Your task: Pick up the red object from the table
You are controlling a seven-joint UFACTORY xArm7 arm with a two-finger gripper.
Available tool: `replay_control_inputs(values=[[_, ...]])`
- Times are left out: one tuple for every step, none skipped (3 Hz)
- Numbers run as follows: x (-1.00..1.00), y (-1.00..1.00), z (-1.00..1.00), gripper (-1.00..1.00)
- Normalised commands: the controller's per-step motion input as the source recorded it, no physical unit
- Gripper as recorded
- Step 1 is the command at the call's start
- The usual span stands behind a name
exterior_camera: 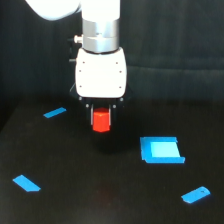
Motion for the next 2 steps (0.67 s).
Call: replay_control_inputs(values=[[0.08, 0.09, 1.0, -0.91], [0.14, 0.03, 0.99, -0.97]])
